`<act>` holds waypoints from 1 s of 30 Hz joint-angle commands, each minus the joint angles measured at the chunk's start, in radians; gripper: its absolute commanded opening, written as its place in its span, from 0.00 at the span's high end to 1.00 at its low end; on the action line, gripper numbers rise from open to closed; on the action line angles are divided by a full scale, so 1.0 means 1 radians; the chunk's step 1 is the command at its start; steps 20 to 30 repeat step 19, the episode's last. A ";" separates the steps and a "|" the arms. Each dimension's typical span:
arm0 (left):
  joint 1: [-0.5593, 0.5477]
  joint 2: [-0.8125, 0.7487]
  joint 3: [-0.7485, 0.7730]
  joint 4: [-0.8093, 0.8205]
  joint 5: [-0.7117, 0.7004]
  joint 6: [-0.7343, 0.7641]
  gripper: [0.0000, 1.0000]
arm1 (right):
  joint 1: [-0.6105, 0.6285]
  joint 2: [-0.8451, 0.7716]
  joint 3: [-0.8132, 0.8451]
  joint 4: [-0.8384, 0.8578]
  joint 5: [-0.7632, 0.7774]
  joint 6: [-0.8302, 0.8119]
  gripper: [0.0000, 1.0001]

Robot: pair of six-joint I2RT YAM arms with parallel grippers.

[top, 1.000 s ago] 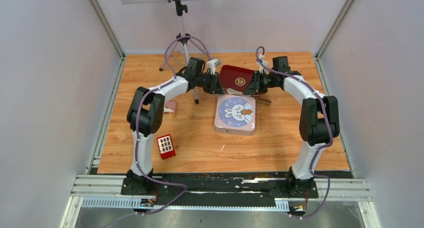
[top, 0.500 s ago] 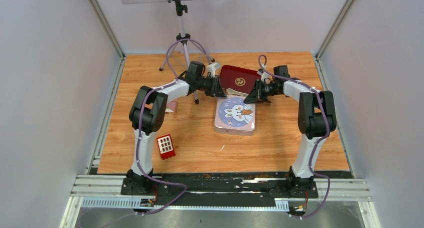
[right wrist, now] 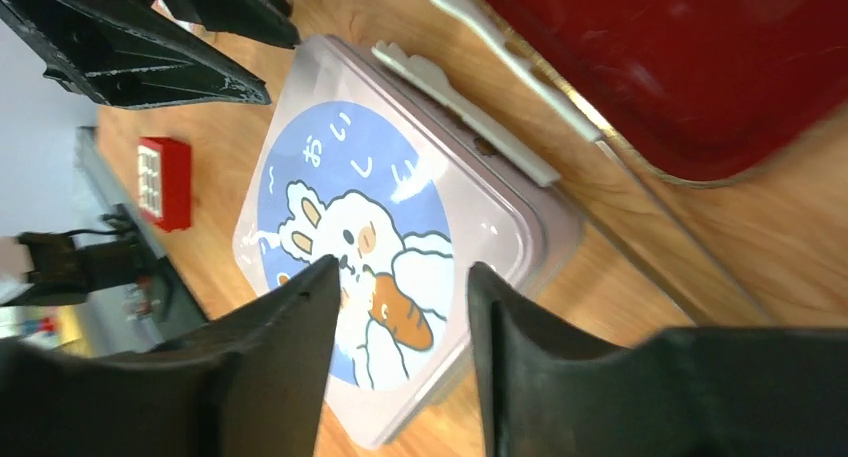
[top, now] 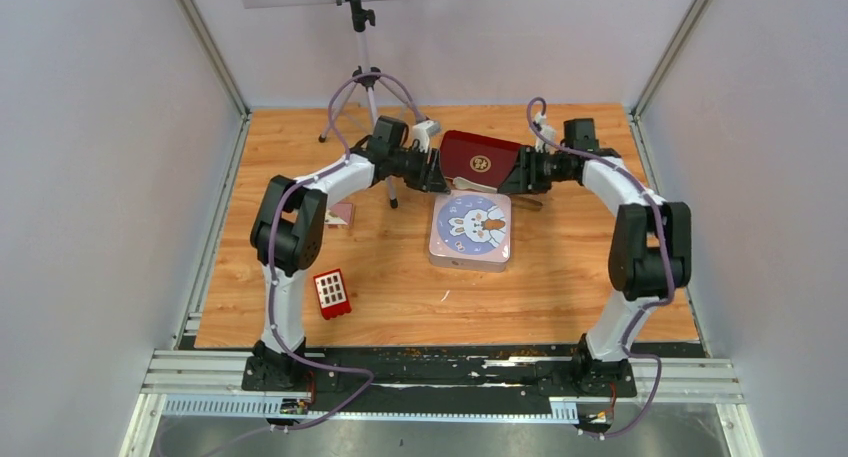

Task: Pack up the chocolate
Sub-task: Close the box lid on the packing box, then reset both arms

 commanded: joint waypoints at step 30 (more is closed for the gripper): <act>-0.019 -0.707 -0.317 -0.095 -0.693 0.584 0.00 | -0.099 -0.808 -0.275 0.013 0.587 -0.146 0.00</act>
